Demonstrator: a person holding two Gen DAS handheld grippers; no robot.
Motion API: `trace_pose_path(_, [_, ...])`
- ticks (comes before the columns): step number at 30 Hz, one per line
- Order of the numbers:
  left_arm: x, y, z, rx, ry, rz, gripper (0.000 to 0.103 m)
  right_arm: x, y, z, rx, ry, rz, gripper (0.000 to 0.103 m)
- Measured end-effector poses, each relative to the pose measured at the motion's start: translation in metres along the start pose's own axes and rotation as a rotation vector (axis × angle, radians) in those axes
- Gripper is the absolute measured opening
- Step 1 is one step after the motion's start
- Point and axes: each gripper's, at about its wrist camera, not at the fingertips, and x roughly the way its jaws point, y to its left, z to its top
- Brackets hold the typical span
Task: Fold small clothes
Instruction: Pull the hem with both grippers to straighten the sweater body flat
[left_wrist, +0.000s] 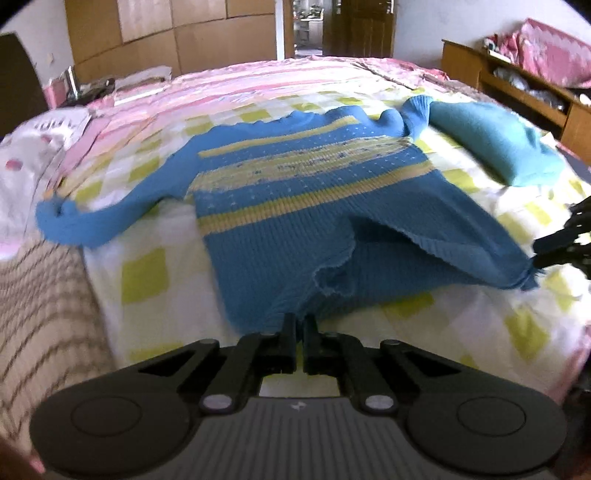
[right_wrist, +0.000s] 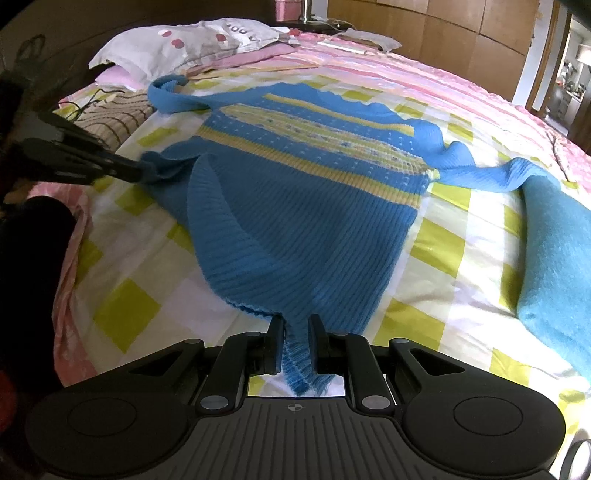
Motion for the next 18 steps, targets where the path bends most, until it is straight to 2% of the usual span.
trace_pose_path(4, [-0.023, -0.002, -0.017, -0.025, 0.015, 0.005, 0.011, -0.007, -0.002, -0.007, -0.015, 0.024, -0.009, 0.015])
trace_pose_path(8, [-0.036, -0.007, -0.021, -0.049, -0.018, -0.009, 0.012, -0.01, -0.005, -0.011, 0.031, 0.008, -0.013, 0.02])
trace_pose_path(11, [-0.04, -0.009, -0.017, -0.061, -0.044, -0.014, 0.012, -0.01, -0.003, -0.014, 0.046, -0.005, -0.05, 0.023])
trace_pose_path(15, [-0.036, -0.018, -0.007, -0.046, -0.084, -0.014, 0.014, -0.003, -0.005, -0.017, 0.081, -0.016, -0.105, 0.028])
trace_pose_path(18, [-0.018, -0.027, 0.001, -0.065, -0.098, -0.049, 0.015, 0.009, -0.015, -0.018, 0.172, -0.003, -0.135, 0.03])
